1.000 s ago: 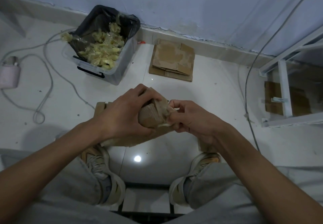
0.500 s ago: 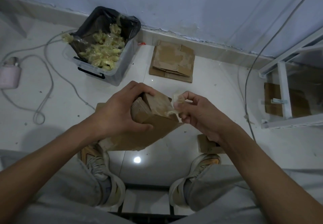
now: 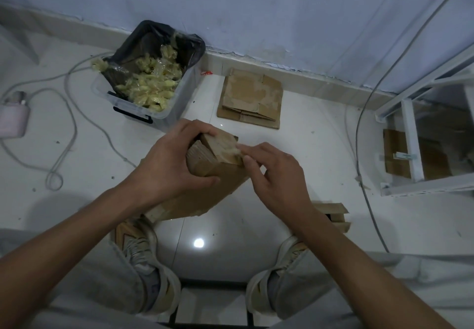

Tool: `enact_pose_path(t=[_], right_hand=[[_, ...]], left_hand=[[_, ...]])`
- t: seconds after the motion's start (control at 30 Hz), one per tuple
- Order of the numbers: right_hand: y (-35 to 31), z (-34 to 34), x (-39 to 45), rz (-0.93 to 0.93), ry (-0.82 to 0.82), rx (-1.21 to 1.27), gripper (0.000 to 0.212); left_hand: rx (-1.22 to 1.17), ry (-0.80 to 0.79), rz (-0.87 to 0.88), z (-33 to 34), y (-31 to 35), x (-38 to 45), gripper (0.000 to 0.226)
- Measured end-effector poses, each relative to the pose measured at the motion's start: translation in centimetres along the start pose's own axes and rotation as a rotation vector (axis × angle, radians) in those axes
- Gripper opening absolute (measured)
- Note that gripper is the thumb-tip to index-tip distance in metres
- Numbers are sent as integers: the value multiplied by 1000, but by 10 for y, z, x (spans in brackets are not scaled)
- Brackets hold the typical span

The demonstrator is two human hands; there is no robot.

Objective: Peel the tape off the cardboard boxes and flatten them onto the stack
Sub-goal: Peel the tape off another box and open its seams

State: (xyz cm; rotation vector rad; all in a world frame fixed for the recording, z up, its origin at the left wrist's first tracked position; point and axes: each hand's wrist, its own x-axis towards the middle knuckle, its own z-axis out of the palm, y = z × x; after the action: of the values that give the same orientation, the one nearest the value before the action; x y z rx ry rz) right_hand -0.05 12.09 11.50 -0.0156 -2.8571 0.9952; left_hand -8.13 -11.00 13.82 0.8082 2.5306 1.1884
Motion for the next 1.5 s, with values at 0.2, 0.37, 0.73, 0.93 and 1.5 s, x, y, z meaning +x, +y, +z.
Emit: enact_pose_path(t=[0.2, 0.37, 0.73, 0.93, 1.5], right_hand=[[1, 0, 4, 145, -108, 150, 20], [4, -5, 25, 322, -246, 468, 4], [-30, 51, 99, 478, -313, 736, 40], [-69, 77, 139, 508, -446, 847, 23], [-94, 203, 256, 381, -341, 452, 28]], left_hand=[[81, -14, 17, 5, -3, -3, 79], [134, -17, 67, 1, -1, -1, 81], [123, 160, -177, -32, -53, 3, 77], [122, 286, -234, -63, -85, -11, 75], [73, 488, -457, -103, -174, -49, 72]])
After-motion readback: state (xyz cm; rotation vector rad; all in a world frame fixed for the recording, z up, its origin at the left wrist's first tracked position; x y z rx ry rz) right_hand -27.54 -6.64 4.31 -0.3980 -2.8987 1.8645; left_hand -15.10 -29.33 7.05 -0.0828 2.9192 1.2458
